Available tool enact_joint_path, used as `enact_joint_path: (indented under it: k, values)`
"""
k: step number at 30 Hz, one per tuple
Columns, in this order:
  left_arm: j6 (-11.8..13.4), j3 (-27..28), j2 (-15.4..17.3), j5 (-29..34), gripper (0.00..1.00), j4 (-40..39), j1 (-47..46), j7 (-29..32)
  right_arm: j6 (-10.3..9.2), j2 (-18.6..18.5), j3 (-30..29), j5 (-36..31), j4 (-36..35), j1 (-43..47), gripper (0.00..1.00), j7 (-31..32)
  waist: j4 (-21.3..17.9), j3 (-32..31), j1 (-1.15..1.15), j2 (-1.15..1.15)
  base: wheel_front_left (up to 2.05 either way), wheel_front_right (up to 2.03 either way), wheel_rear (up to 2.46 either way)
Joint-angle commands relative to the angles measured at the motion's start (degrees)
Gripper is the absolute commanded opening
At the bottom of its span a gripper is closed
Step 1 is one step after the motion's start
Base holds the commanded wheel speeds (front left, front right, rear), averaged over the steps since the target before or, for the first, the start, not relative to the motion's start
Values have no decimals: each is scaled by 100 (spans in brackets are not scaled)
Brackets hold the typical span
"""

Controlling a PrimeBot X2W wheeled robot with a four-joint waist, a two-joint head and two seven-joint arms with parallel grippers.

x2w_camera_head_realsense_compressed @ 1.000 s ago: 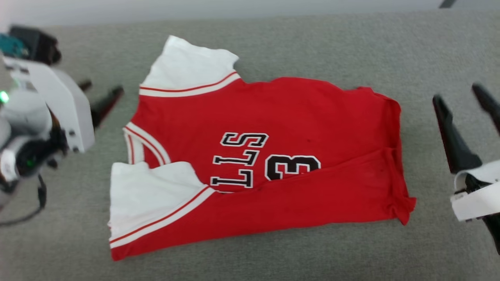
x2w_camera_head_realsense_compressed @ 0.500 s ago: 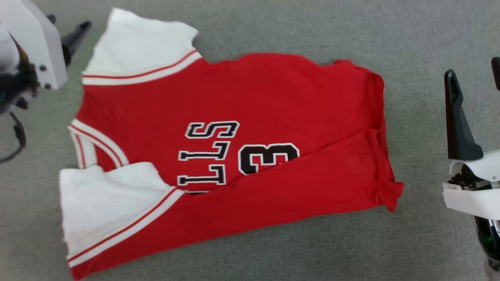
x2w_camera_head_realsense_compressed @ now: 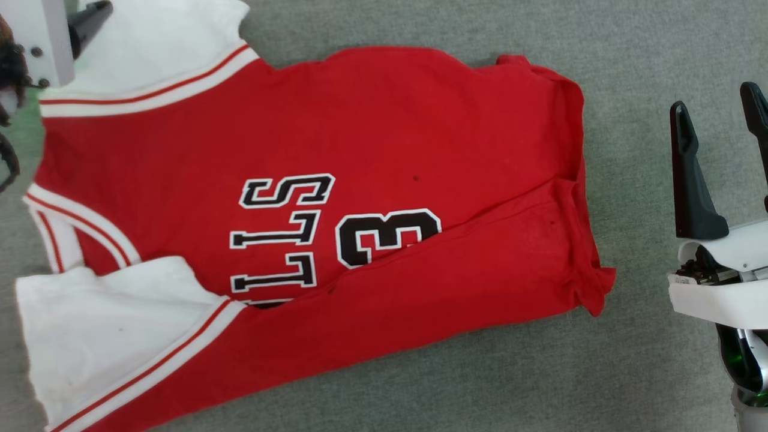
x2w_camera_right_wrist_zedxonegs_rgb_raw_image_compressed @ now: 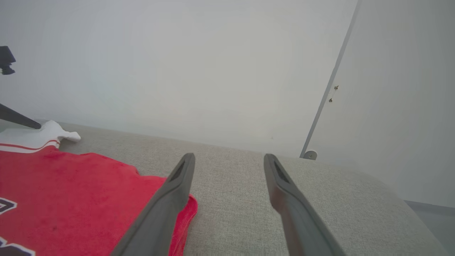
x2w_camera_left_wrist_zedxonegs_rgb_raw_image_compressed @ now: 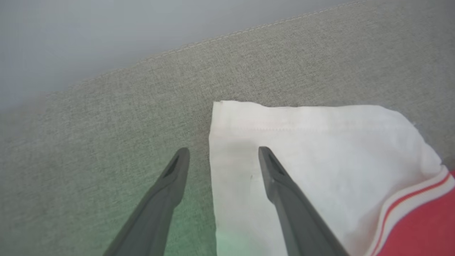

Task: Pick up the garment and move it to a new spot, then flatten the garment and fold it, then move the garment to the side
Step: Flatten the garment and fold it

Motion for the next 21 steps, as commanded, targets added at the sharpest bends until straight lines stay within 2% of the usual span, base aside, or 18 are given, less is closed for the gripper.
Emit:
enact_joint_path:
  k: [1, 13, 14, 15, 16, 21]
  values:
    - [-14, -25, -52, 41, 100, 70, -65, 32, -2, 9, 18, 39, 12, -62, 100, -13, -57, 73, 0, 0, 0, 0, 0]
    - [-113, -144, -537, -25, 100, 1011, -203, 377, -2, -20, 76, 116, 24, -117, 100, 189, -150, 241, 0, 0, 0, 0, 0]
    - [-124, -155, -581, -43, 49, 1089, -206, 422, -2, -29, 83, 130, 24, -133, 100, 212, -157, 253, 0, 0, 0, 0, 0]
    - [-140, -173, -629, -77, 17, 1173, -193, 510, -2, -29, 98, 170, 43, -130, 100, 274, -162, 262, 0, 0, 0, 0, 0]
    - [-148, -201, -670, -86, 0, 1241, -178, 589, -2, -47, 125, 174, 53, -117, 100, 332, -162, 267, 0, 0, 0, 0, 0]
    - [-211, -192, -814, -191, 0, 1539, -205, 792, -5, -171, 351, 588, -55, -229, 100, 793, -160, 282, 0, 0, 0, 0, 0]
